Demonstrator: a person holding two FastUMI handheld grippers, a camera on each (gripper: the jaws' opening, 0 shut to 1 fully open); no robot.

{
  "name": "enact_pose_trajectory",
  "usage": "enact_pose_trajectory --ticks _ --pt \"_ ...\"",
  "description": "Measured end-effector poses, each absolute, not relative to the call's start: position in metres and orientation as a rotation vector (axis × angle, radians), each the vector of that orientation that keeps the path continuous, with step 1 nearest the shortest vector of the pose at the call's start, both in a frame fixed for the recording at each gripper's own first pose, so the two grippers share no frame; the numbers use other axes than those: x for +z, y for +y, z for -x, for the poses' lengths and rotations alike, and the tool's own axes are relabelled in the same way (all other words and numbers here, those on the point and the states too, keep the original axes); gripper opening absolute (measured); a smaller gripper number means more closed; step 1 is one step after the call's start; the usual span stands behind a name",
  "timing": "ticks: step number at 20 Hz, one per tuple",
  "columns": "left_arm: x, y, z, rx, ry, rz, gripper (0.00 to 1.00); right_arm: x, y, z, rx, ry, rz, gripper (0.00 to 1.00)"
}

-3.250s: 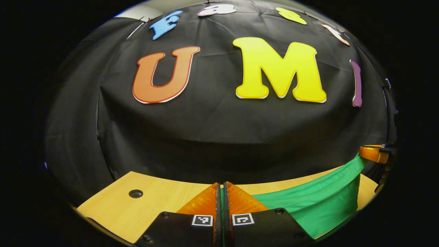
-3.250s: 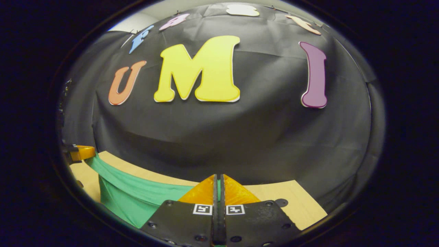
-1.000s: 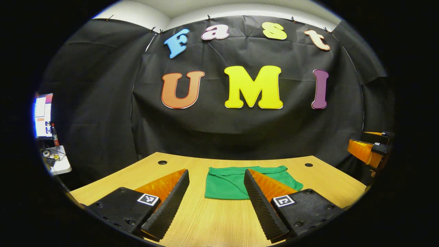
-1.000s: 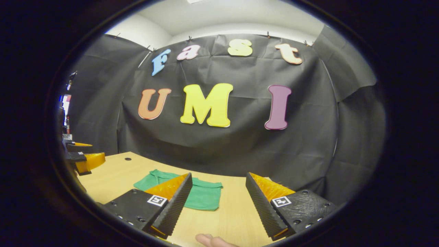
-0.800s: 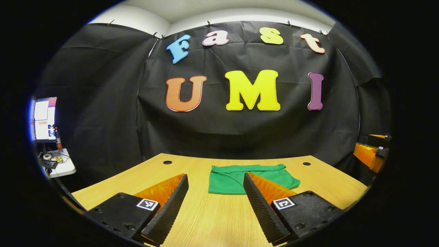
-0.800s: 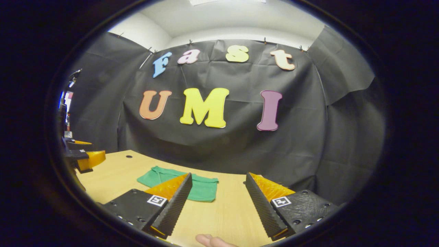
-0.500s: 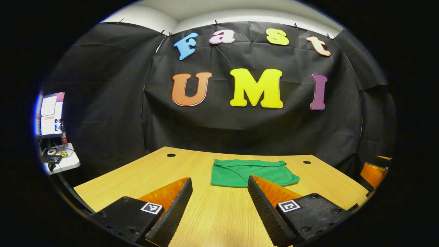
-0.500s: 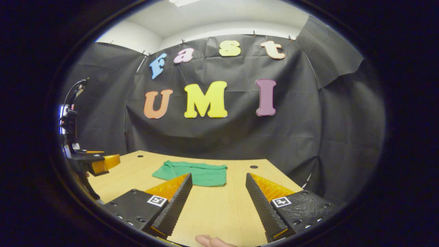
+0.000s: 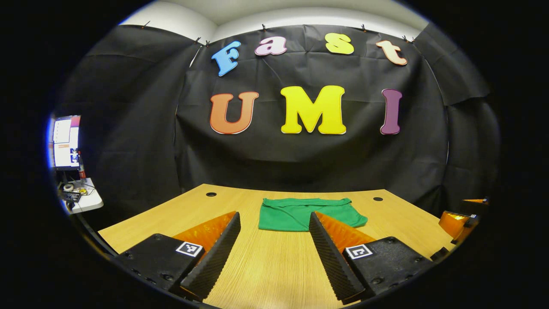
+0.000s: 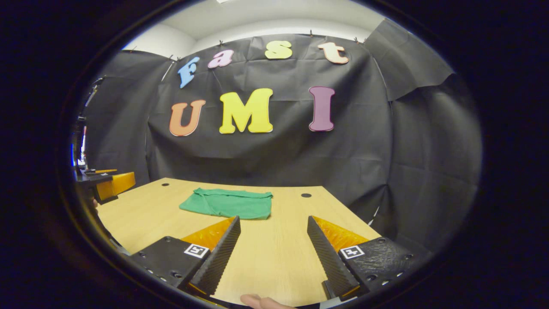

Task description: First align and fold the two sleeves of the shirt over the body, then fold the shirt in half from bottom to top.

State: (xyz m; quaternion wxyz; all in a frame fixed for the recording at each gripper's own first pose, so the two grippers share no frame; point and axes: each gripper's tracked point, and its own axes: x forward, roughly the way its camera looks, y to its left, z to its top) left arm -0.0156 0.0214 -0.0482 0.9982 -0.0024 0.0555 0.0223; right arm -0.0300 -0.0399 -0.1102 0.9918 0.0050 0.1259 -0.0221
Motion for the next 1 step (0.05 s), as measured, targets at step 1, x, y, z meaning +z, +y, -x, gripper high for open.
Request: enact_pose_trajectory --ticks 1 --pt "-0.0474 0.0154 0.0169 0.031 0.108 -0.001 1.00 -0.1092 -0.0395 0.0294 -0.041 0.250 -0.004 0.96"
